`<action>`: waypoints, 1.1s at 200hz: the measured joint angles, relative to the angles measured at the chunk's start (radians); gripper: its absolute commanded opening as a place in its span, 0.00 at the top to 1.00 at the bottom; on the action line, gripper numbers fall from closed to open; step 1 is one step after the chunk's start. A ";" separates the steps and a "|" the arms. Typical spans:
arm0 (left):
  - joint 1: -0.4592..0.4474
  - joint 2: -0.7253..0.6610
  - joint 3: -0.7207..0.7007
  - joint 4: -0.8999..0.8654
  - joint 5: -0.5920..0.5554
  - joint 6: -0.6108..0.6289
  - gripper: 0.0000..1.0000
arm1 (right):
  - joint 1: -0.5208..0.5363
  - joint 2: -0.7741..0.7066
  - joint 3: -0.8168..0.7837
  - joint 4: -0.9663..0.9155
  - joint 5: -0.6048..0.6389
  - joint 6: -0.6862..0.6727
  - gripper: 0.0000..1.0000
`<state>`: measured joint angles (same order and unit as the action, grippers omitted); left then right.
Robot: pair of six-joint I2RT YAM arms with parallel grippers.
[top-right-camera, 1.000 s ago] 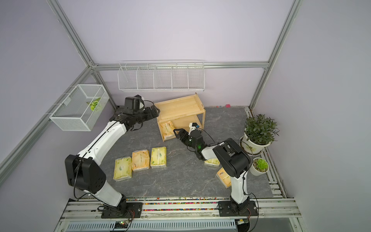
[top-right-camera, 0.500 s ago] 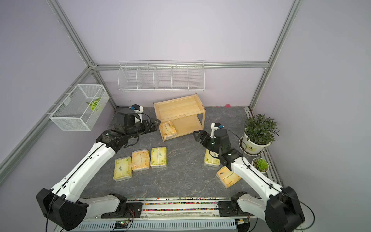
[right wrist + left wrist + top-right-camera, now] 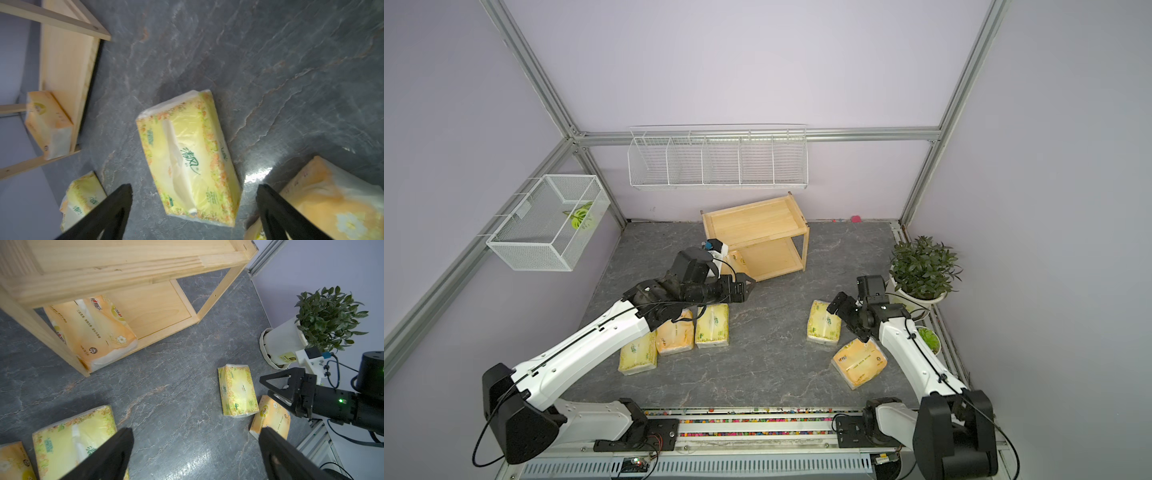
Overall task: Place the tissue boxes on the shelf by color
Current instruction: Adjust the box of tissues at the center of the board.
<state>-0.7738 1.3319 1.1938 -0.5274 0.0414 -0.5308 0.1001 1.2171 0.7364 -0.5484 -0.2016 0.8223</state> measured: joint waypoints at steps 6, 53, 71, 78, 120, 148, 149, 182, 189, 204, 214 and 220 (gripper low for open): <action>-0.003 0.010 0.000 0.000 0.002 -0.005 0.00 | 0.000 0.022 0.000 0.001 -0.008 -0.003 0.02; -0.019 0.040 0.000 0.007 0.011 -0.014 0.00 | 0.021 0.120 0.001 0.052 -0.065 -0.008 0.03; -0.019 0.042 0.000 0.013 0.015 -0.015 0.00 | 0.074 0.150 0.015 0.077 -0.073 -0.008 0.03; -0.020 0.043 0.000 0.017 0.016 -0.015 0.00 | 0.103 0.170 0.025 0.088 -0.077 -0.008 0.03; -0.030 0.055 0.001 0.030 0.021 -0.016 0.00 | 0.311 0.301 0.117 0.155 -0.068 0.016 0.04; -0.034 0.064 0.002 0.035 0.027 -0.018 0.00 | 0.450 0.387 0.210 0.190 -0.049 0.046 0.05; -0.034 0.064 0.002 0.035 0.027 -0.018 0.00 | 0.453 0.389 0.212 0.192 -0.048 0.046 0.05; -0.034 0.068 0.003 0.036 0.031 -0.017 0.00 | 0.514 0.396 0.232 0.216 -0.030 0.077 0.05; -0.034 0.068 0.003 0.036 0.032 -0.017 0.00 | 0.512 0.385 0.228 0.216 -0.022 0.079 0.05; -0.034 0.069 0.003 0.037 0.035 -0.016 0.00 | 0.492 0.340 0.211 0.204 -0.006 0.079 0.05; -0.034 0.072 0.005 0.037 0.037 -0.016 0.00 | 0.465 0.294 0.198 0.192 0.002 0.078 0.05; -0.034 0.074 0.006 0.037 0.039 -0.016 0.00 | 0.443 0.267 0.193 0.184 0.004 0.076 0.05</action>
<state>-0.8082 1.4063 1.1995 -0.4900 0.0799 -0.5465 0.5426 1.4841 0.9295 -0.3645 -0.1974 0.8986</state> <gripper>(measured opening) 0.997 0.953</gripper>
